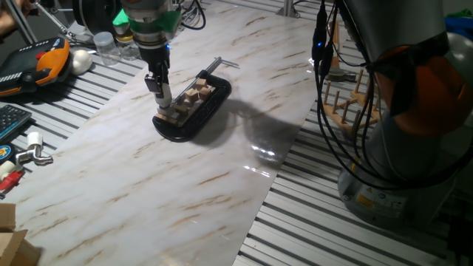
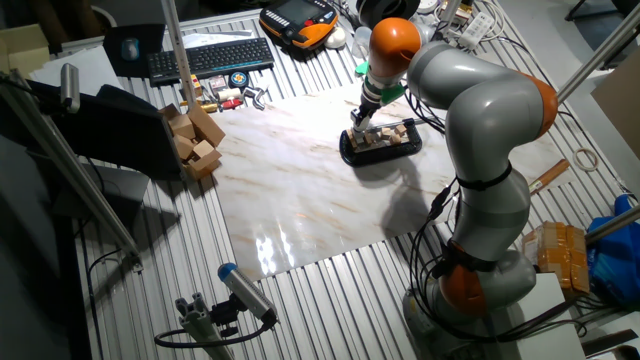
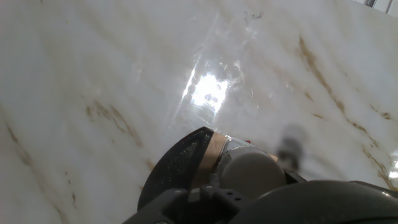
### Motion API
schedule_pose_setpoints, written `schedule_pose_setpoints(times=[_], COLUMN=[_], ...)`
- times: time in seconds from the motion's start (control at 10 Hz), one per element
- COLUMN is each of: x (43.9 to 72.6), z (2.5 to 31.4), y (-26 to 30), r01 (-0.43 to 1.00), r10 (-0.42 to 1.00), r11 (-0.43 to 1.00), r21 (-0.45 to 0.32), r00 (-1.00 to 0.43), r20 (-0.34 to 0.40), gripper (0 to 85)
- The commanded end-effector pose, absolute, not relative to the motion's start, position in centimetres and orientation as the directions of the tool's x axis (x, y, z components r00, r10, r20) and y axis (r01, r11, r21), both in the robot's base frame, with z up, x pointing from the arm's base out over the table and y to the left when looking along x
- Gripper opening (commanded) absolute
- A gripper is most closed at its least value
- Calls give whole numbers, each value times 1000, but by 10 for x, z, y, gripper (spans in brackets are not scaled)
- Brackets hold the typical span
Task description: Install the light bulb by rotating it
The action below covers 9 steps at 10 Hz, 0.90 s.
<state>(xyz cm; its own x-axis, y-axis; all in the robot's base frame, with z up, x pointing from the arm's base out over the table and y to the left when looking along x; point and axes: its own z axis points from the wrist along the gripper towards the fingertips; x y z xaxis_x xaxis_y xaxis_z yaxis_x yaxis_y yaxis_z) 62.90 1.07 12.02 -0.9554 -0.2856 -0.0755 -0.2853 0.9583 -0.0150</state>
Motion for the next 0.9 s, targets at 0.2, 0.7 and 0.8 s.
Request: schedule_pose_setpoints(times=[0.2,0.7,0.8], x=[629,629,629], z=[120,120,120], y=[11,11,11], r01=[-246,-160,-148], r10=[-246,-160,-149], r11=[969,987,989], r21=[-8,-6,-8], r00=[-966,-984,-986], r20=[-74,-79,-78], gripper=[340,340,340])
